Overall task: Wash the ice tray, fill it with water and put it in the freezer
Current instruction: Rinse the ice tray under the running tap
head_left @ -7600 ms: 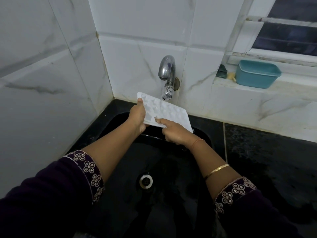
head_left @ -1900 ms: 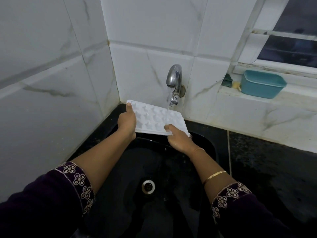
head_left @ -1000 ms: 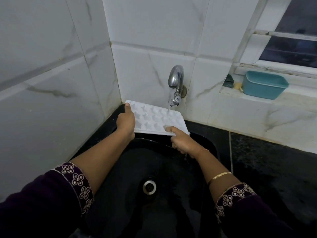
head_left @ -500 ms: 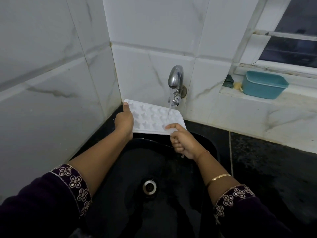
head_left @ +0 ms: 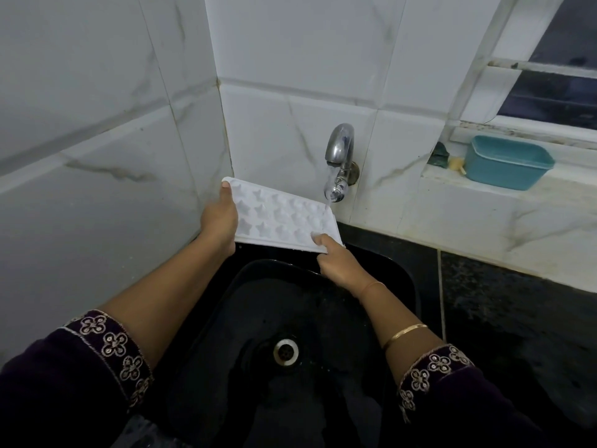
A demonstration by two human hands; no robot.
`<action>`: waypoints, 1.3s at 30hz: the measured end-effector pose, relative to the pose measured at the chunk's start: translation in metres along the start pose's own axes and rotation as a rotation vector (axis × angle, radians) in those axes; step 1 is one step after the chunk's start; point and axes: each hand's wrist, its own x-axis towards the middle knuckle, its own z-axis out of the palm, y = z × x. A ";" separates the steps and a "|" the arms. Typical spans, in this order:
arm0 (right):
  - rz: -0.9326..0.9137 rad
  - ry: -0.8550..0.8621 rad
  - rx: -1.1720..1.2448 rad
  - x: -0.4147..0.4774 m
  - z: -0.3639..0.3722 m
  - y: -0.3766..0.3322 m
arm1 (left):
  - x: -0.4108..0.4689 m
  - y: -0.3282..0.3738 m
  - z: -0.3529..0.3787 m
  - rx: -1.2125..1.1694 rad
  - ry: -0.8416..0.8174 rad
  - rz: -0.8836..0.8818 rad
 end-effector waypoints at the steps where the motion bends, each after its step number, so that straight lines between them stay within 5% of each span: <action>1: -0.018 0.003 -0.015 0.000 -0.001 0.001 | 0.001 -0.001 -0.002 0.007 0.004 -0.001; 5: -0.023 0.034 -0.161 0.001 -0.002 -0.001 | -0.001 -0.007 -0.003 -0.022 -0.029 -0.034; 30: 0.081 -0.083 -0.058 -0.008 -0.016 0.000 | -0.015 0.001 0.002 0.020 0.002 -0.016; 35: 0.008 0.011 -0.258 -0.003 -0.017 0.000 | -0.017 -0.004 0.004 -0.008 -0.035 -0.047; 39: 0.068 -0.064 -0.078 -0.004 -0.011 -0.005 | -0.018 -0.002 0.005 -0.025 -0.021 -0.043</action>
